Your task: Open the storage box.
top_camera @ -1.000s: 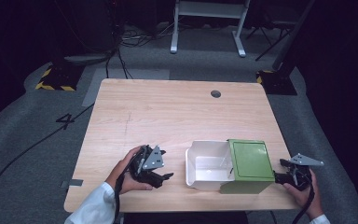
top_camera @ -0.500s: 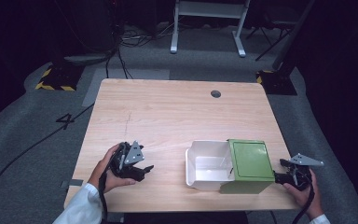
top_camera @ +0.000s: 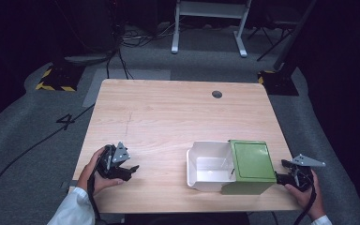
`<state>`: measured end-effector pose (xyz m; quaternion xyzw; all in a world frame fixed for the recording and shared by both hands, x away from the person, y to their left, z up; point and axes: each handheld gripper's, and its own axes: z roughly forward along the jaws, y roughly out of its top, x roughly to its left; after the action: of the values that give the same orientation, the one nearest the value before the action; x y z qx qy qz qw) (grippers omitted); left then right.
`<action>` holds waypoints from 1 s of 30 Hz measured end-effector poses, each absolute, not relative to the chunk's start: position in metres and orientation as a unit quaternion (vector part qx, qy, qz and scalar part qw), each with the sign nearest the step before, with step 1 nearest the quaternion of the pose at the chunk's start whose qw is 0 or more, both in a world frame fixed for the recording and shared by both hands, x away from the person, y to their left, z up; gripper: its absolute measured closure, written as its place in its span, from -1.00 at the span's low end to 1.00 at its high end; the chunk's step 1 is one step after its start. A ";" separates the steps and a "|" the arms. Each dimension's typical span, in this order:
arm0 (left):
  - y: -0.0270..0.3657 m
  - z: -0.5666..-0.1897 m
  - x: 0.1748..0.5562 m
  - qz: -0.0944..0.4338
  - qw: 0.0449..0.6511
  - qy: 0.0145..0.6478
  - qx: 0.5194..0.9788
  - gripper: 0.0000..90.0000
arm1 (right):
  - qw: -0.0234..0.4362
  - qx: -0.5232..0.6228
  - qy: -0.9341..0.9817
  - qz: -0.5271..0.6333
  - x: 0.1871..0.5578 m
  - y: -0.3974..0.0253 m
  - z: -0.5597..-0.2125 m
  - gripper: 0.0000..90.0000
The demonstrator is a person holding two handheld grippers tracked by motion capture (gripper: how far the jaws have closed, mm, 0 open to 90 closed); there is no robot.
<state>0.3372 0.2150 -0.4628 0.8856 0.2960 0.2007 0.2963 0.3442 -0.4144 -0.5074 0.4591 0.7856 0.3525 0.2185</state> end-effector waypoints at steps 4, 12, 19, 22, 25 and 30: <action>0.226 -0.473 0.337 0.189 0.291 0.318 0.882 -0.51 | 0.218 0.459 0.786 0.352 0.344 -0.415 -0.507 -0.51; 0.245 -0.487 0.331 0.172 0.298 0.353 0.870 -0.56 | 0.218 0.458 0.786 0.353 0.344 -0.414 -0.507 -0.51; 0.260 -0.497 0.324 0.164 0.306 0.388 0.854 -0.58 | 0.219 0.456 0.787 0.353 0.344 -0.414 -0.507 -0.51; 0.266 -0.500 0.321 0.163 0.308 0.396 0.850 -0.59 | 0.219 0.455 0.787 0.353 0.344 -0.414 -0.507 -0.51; 0.272 -0.503 0.320 0.155 0.323 0.404 0.842 -0.62 | 0.219 0.455 0.788 0.353 0.344 -0.414 -0.507 -0.51; 0.273 -0.508 0.318 0.165 0.337 0.420 0.826 -0.66 | 0.219 0.453 0.789 0.354 0.344 -0.414 -0.507 -0.51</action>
<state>0.3183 0.2728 -0.5076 0.8262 0.4200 0.1649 0.3374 0.3435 -0.4136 -0.5074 0.4529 0.7886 0.3537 0.2188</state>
